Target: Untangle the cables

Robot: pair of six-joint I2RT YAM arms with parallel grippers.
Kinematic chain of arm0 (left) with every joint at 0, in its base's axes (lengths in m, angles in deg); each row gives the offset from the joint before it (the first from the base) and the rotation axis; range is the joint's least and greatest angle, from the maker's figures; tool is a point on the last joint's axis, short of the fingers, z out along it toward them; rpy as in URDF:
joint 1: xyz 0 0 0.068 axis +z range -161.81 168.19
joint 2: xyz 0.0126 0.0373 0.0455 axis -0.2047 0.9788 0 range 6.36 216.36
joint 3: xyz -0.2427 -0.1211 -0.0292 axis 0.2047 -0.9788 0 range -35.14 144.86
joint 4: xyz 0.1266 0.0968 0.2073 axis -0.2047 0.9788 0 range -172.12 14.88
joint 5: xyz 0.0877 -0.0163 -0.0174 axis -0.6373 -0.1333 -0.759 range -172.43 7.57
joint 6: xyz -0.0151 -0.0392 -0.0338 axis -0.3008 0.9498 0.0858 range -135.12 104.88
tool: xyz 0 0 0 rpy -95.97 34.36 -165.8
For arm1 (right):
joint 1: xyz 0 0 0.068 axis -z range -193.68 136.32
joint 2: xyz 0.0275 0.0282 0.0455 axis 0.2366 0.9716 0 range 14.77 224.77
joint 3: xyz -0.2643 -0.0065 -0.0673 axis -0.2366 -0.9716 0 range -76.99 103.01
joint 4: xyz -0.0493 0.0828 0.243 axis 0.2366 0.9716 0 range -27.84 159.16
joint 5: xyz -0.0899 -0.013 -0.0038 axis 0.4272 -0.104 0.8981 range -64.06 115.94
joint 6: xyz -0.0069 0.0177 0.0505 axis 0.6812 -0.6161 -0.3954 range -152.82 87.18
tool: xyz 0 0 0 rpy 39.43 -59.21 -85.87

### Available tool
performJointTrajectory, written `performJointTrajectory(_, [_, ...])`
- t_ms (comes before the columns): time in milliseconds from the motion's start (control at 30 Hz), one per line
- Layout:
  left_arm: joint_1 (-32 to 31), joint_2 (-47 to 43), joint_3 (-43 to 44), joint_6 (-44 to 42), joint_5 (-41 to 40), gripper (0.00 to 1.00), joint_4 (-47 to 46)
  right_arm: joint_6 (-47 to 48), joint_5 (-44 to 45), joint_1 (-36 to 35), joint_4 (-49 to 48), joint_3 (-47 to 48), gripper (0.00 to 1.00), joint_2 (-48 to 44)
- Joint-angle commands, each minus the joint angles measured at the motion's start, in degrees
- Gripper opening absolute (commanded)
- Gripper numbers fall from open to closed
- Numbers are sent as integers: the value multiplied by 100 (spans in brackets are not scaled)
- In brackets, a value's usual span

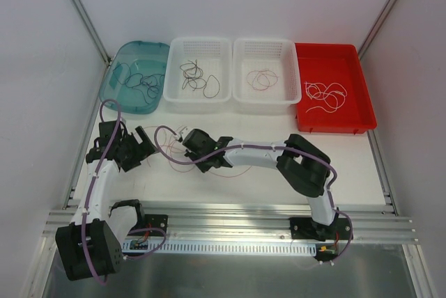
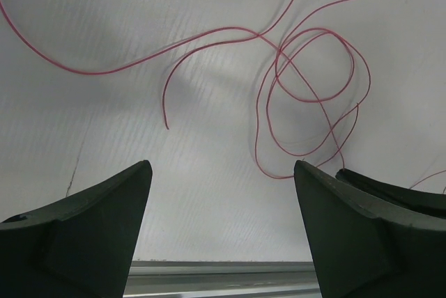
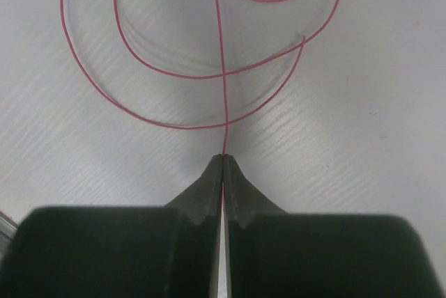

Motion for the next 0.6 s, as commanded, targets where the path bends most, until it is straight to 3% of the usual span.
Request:
performJointTrajectory(0, [-103,-61,-60,38,265,84,-108,-14,435,26,-73,172,1,-886])
performJointTrajectory(300, [-1015,-78,-165,468,108,80,-125,205,884,368,261,796,1,-2397])
performJointTrajectory(567, [-1571,62,-200,978,-139,78,-248,495,1245,571,138,788,1,-3777])
